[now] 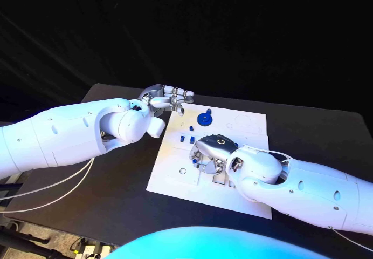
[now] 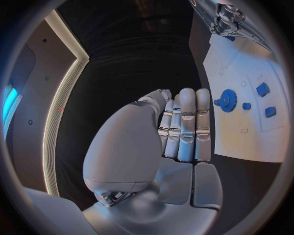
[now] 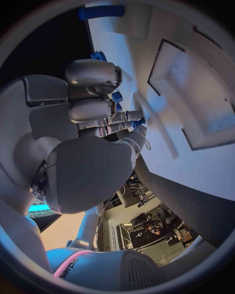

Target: Assemble the parts on the task board

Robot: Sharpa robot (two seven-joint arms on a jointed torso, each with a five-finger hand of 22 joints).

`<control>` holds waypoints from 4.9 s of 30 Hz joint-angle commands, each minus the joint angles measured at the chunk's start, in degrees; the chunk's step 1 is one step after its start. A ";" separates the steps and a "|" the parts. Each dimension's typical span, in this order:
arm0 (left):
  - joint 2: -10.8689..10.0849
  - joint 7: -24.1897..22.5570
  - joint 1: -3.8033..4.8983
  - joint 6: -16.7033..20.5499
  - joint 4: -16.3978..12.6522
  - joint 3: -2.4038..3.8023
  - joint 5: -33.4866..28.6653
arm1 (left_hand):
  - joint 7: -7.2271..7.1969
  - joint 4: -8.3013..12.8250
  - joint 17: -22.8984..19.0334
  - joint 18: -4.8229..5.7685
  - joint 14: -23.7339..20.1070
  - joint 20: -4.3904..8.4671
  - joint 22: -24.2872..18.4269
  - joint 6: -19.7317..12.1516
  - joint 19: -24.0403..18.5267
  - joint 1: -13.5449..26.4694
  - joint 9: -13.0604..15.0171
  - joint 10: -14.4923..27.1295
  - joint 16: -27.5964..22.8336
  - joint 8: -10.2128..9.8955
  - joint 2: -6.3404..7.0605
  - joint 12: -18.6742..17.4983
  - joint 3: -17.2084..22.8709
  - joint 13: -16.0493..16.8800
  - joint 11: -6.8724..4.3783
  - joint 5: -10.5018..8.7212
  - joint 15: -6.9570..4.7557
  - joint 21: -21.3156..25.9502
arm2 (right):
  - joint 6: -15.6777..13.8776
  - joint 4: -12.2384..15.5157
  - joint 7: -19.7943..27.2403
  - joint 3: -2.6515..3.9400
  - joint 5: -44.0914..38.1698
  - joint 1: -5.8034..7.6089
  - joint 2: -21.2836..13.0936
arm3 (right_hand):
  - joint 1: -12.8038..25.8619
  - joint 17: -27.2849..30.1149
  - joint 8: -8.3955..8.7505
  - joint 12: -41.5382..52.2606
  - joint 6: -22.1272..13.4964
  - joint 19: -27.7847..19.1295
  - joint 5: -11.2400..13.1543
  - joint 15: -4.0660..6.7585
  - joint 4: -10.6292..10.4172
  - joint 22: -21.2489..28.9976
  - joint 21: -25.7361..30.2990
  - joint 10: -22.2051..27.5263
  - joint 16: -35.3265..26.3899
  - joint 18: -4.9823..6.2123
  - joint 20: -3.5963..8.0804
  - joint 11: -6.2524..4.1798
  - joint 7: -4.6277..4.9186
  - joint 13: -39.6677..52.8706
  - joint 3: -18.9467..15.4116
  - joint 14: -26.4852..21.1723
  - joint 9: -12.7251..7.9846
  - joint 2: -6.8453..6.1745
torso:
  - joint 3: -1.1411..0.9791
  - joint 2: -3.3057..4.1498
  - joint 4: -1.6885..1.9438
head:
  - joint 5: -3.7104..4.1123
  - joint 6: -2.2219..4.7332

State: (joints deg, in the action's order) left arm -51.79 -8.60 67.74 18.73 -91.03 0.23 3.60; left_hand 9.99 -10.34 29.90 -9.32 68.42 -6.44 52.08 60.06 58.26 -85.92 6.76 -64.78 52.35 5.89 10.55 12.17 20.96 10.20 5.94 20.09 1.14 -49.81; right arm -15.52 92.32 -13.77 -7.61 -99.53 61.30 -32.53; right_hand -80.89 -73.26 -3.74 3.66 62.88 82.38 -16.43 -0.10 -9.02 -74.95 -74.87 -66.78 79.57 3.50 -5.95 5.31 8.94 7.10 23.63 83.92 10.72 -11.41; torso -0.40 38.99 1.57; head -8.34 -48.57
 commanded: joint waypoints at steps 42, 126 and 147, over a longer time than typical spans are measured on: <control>-0.70 0.13 0.05 -1.88 0.07 -0.28 0.20 | 0.20 0.41 -0.14 -0.89 -0.32 -0.24 -0.25 -0.13 -0.29 0.09 -0.10 0.44 -0.40 0.26 -0.57 0.25 -0.15 0.08 -0.02 0.01 0.28 0.49 | 4.00 6.35 -2.98 1.26 0.96 6.18 -17.80 | -1.48 2.46 -0.20 4.21 -4.84 -2.86 -0.47 -1.12 -0.85 -5.76 7.62 8.10 -1.65 1.24 -1.23 0.68 -2.45 -2.13 -14.65 1.61 -2.04 1.09 | 0.17 -0.14 -0.24 | 4.92 2.56; 0.10 0.69 0.03 -1.90 0.70 -0.29 0.37 | 0.22 0.79 -0.28 -0.94 -0.37 -0.24 -0.37 -0.18 -0.31 -0.20 -0.17 0.61 -0.40 0.41 -0.70 0.56 -0.10 0.13 -0.01 0.01 0.26 0.68 | -3.43 14.20 -2.12 1.81 2.19 6.53 -13.82 | -5.06 -0.35 -1.47 5.46 3.67 2.02 2.09 1.25 -0.49 -10.37 -1.78 -3.87 0.64 -0.68 1.00 -2.10 -1.93 -2.31 -3.96 2.86 -1.31 3.59 | 0.17 -0.24 -0.36 | 3.23 1.85; 1.35 0.81 0.02 -2.24 1.15 -0.31 0.37 | 0.25 0.83 -0.33 -0.92 -0.38 -0.24 -0.33 -0.20 -0.24 -0.18 -0.19 0.68 -0.40 0.46 -0.79 0.65 -0.09 0.14 0.01 0.01 0.27 0.64 | -1.27 5.83 0.77 0.87 2.32 -0.93 -0.32 | -5.00 -0.20 -1.18 4.92 3.49 1.75 1.74 1.16 -0.11 -10.22 -1.12 -3.81 0.57 -0.55 1.00 -1.92 -1.69 -2.41 -3.10 2.83 -1.37 3.59 | 0.26 -0.10 -0.28 | 0.10 0.61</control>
State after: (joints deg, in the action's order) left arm -50.61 -7.62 67.72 17.58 -89.83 -0.12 3.82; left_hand 9.98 -9.85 29.62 -9.32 68.23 -6.44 51.76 60.06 58.26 -86.15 6.66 -64.35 52.13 6.10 10.32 12.43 20.81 10.25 5.95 20.09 1.33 -49.40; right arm -18.17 98.55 -14.06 -6.73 -96.86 60.52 -33.04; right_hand -85.46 -73.52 -4.53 8.84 66.01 83.72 -14.43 0.74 -9.02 -74.90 -76.19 -70.17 80.02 3.49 -5.22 3.34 7.05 4.75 20.18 84.13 9.30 -7.65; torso -0.13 38.84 1.31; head -8.03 -47.83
